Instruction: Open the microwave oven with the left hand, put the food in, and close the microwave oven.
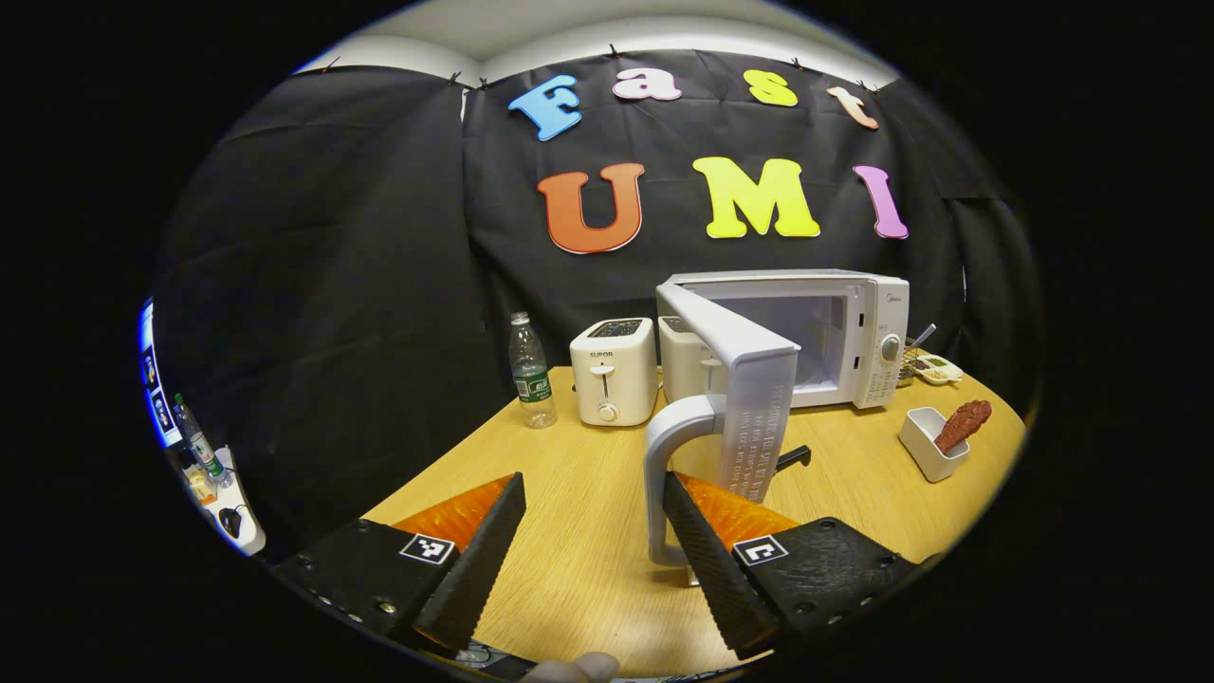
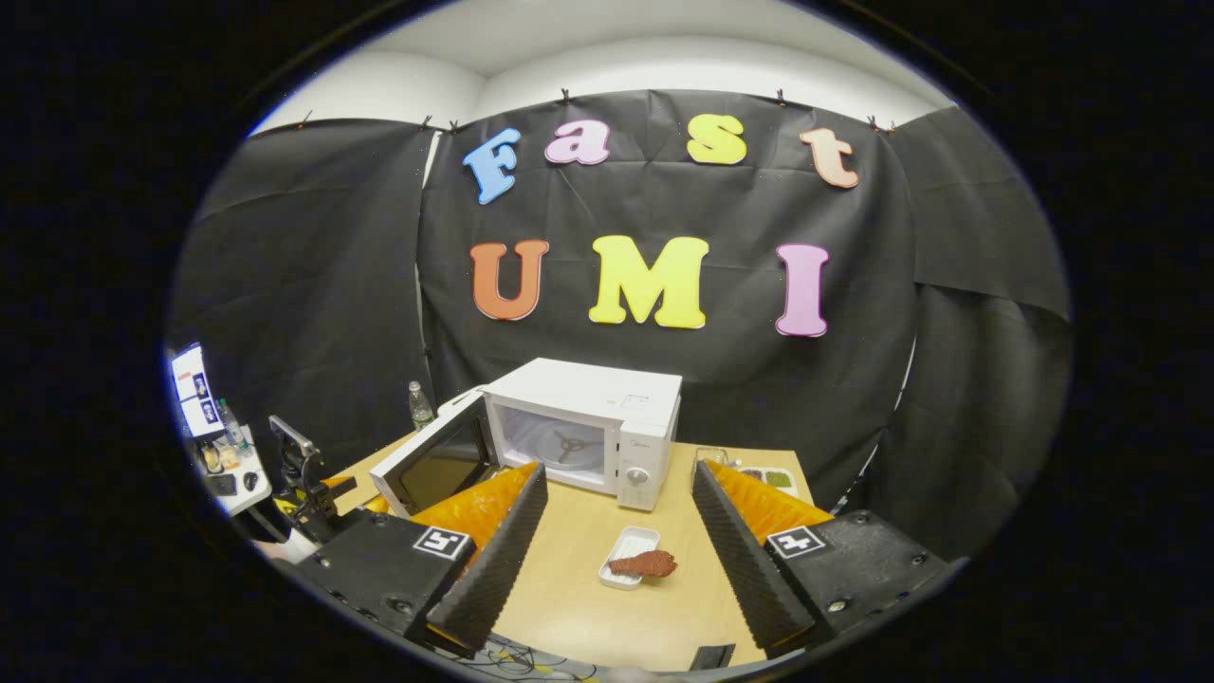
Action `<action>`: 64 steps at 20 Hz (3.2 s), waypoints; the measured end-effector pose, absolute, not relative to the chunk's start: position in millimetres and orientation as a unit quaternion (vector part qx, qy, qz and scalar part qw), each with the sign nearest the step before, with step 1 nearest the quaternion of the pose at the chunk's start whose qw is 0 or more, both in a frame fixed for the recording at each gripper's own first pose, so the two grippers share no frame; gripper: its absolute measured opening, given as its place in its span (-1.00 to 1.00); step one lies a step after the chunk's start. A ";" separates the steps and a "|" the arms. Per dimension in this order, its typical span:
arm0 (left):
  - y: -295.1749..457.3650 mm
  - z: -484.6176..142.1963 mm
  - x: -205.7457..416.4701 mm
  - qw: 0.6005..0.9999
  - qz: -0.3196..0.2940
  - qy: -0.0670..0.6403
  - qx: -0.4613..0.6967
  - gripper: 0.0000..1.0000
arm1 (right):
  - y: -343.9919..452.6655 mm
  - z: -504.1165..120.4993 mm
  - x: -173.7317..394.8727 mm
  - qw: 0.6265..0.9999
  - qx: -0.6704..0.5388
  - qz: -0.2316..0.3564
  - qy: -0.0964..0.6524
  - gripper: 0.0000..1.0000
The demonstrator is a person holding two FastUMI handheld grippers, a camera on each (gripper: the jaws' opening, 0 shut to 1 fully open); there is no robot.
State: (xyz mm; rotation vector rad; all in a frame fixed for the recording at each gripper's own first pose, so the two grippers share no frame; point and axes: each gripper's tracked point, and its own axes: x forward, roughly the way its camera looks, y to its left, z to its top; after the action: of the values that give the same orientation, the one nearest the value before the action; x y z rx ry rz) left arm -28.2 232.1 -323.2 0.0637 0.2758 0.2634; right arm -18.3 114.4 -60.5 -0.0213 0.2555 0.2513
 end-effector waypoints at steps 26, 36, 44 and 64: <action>125.2 -211.2 -47.5 0.989 0.086 0.119 0.019 0.90 | 71.1 -369.2 90.0 0.850 0.295 0.195 0.391 0.56; 89.5 -196.6 -27.7 0.981 0.129 0.135 0.053 0.90 | 89.9 -407.6 132.4 0.742 0.390 0.232 0.493 -0.54; 102.7 -201.5 -28.2 0.980 0.135 0.138 0.043 0.91 | 90.7 -353.8 133.1 0.758 0.388 0.246 0.463 -0.73; 145.0 -241.2 -36.5 0.987 0.021 0.143 0.068 0.91 | 331.0 -299.0 285.8 0.792 0.580 0.102 0.161 -0.81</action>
State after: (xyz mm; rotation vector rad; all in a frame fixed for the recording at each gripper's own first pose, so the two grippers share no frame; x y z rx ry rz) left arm -36.5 145.0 -241.2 0.1361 0.2879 0.0420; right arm 285.8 331.0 -299.0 1.2484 0.3470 0.2186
